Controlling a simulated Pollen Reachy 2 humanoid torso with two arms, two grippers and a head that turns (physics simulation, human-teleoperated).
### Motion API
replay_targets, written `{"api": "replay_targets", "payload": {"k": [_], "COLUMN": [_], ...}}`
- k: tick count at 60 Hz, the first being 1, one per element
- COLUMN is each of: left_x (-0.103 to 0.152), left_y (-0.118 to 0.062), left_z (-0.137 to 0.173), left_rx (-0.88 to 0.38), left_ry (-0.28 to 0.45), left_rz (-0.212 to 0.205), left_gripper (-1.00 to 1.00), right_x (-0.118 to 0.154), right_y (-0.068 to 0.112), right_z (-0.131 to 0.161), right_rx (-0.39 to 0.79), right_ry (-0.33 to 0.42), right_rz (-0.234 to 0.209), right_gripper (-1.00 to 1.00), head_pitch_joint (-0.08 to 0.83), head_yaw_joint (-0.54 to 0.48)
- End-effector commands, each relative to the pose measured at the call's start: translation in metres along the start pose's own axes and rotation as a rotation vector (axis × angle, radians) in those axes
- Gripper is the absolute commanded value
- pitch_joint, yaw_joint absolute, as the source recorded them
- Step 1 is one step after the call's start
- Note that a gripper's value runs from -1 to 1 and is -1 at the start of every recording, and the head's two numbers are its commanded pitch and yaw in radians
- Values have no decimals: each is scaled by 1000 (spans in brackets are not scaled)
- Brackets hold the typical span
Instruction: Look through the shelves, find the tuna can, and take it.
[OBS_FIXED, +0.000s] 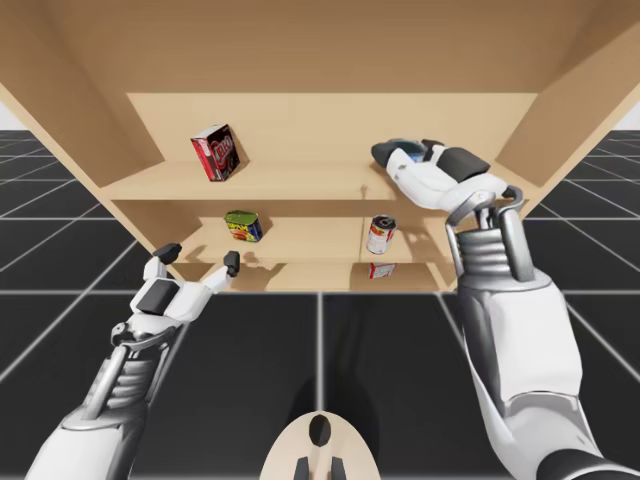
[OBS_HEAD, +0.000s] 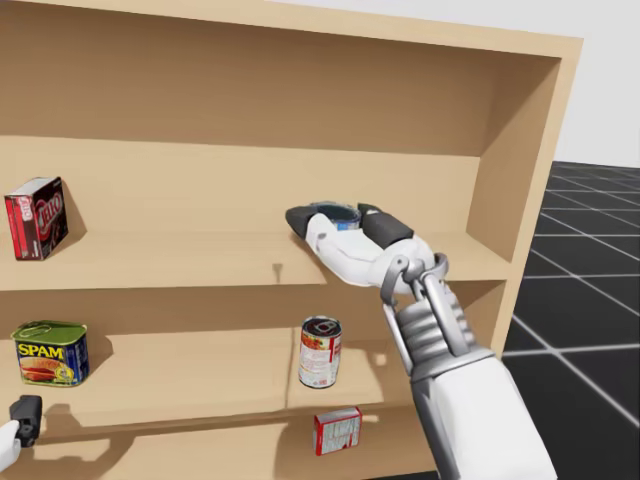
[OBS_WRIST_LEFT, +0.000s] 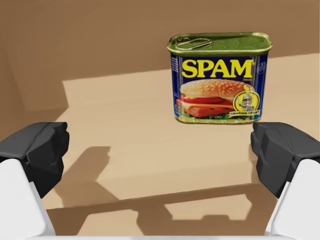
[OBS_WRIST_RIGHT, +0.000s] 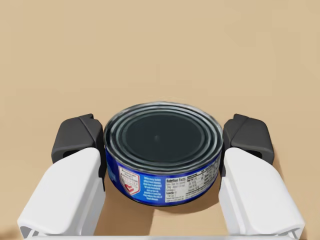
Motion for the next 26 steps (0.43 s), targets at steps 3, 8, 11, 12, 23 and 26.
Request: {"api": "replay_targets", "payload": {"k": [3,8,11,12,23,26], "left_x": [1,1,1,1,0,0], "left_y": [0,0,0,0,-1,-1], "left_z": [0,0,0,1,0,0], "left_rx": [2,2,2,2,1,1], "left_ry": [-3,-2,-3,-3,-2,-2], "left_rz": [1,0,0,0,-2,-2], "left_gripper": [-1000,-1000,-1000,-1000,-1000,-1000], "right_x": [27,32,34,34,31,29], "right_y": [3,5,8,8,25,30], "right_z": [19,33,48,51,114,124], "right_rx": [-20,-21,-21,-21,-6,-2], "right_ry": [-110,-128,-147,-151,-228,-239], "right_rz": [10,17,30,31,73,81], "right_gripper": [1000,1000,1000,1000,1000,1000], "head_pitch_joint": [194,195,196,196,195,195], "head_yaw_joint": [-227,-228,-229,-229,-228,-229]}}
